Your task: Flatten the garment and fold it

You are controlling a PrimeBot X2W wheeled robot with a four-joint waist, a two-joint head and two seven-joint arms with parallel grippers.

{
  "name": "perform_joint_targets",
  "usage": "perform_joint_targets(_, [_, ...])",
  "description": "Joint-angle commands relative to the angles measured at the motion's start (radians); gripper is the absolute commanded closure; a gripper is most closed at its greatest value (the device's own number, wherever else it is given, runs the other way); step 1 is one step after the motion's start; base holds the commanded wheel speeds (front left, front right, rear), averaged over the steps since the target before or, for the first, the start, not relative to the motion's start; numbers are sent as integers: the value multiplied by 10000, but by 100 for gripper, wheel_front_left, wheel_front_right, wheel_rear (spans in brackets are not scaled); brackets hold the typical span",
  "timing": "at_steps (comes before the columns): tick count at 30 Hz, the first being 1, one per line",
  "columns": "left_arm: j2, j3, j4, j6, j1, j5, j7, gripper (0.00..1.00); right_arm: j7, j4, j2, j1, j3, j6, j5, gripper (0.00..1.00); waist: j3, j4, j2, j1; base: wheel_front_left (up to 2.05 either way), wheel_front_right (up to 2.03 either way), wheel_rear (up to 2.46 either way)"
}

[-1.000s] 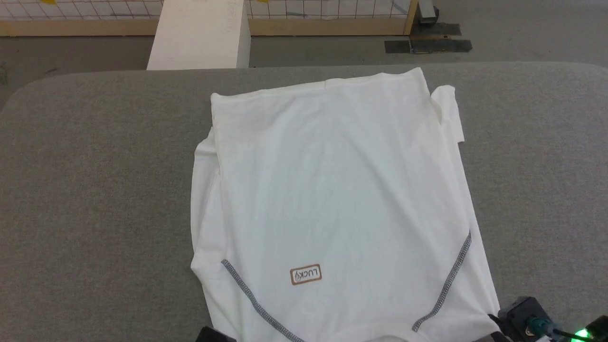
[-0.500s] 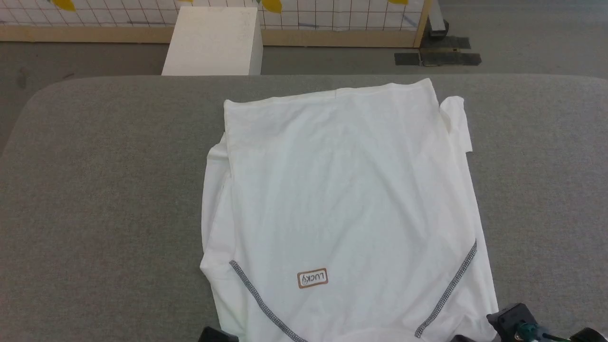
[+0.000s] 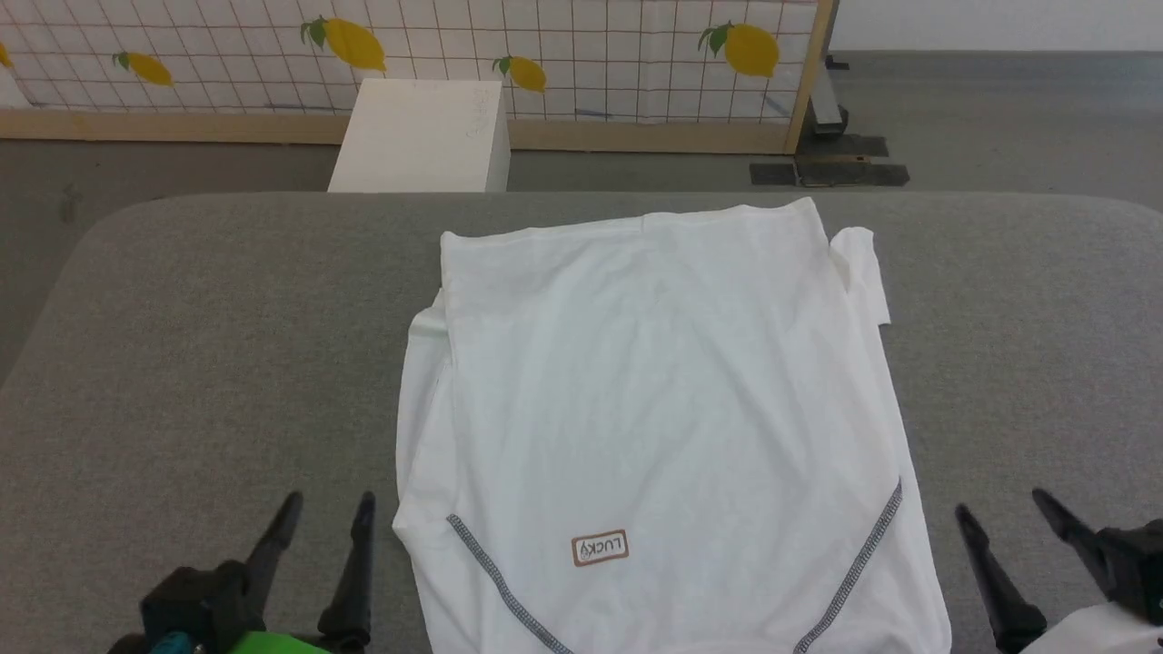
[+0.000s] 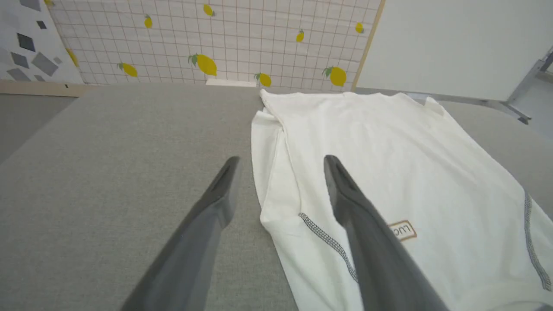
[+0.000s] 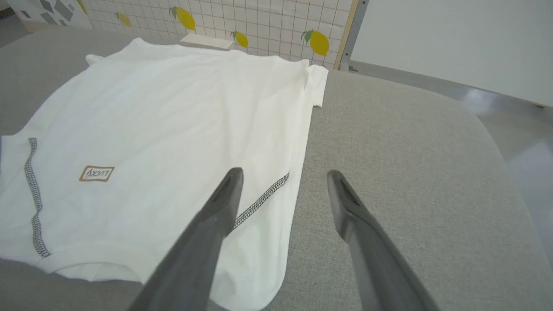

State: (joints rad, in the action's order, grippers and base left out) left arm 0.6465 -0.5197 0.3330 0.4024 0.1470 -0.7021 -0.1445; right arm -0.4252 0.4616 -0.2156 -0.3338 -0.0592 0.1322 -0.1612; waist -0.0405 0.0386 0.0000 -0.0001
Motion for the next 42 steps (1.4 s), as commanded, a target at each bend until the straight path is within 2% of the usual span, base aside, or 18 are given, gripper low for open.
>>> perform_joint_targets(1, [-268,175,101,139,96,124,-441,0,605,85,314,337,-155,-15,369,0,18,-39,0,1,0,0,0])
perform_joint_targets(5, [-1220,745,134,337,90,106,-1039,0,2052,-227,935,673,-183,-15,1152,0,44,-105,0,1,0,0,0])
perform_joint_targets(9, [-1947,1226,-251,414,157,685,-1159,0,3174,-668,1478,838,-364,-15,1548,0,109,-140,0,1,0,0,0])
perform_joint_targets(12, [-2409,1491,-476,268,308,1062,-1167,0,3768,-987,1625,844,-503,-15,1565,0,130,-154,0,1,0,0,0])
perform_joint_targets(15, [-2513,1613,-738,-30,345,1313,-1169,0,4152,-1347,1647,830,-598,-15,1126,0,87,-182,0,1,0,0,0])
perform_joint_targets(18, [-2185,1656,-955,-367,35,1438,-1071,0,4342,-1544,1650,877,-628,-15,931,0,-65,-175,0,1,0,0,0])
perform_joint_targets(22, [-1180,1534,-1084,-1148,-1217,1563,61,0,4399,-1602,1651,1100,-669,-15,942,0,-522,-86,0,1,0,0,0])
perform_joint_targets(27, [2,1503,-1301,-2554,-3738,1191,2103,0,4372,-1479,1652,1730,-579,-15,1070,0,-1494,-102,0,1,0,0,0])
perform_joint_targets(29, [198,1526,-1476,-3146,-4734,798,2733,0,4352,-1433,1652,1991,-513,-15,1092,0,-1938,-144,0,1,0,0,0])
perform_joint_targets(32, [600,1444,-2142,-4257,-6179,376,3487,0,4286,-1394,1653,2362,-371,-15,1117,0,-2595,-258,0,1,0,0,0])
perform_joint_targets(34, [664,1391,-2686,-4714,-6943,16,3931,0,4258,-1375,1653,2562,-309,-15,1151,0,-2996,-326,0,1,0,0,0])
perform_joint_targets(38, [836,931,-3486,-5173,-8021,-494,4802,0,4223,-1368,1653,2861,-230,-15,1213,0,-3681,-490,0,1,0,0,0])
perform_joint_targets(42, [995,399,-3986,-5299,-8598,-923,5304,0,4228,-1396,1653,3045,-222,-15,1221,0,-4199,-628,0,1,0,0,0])
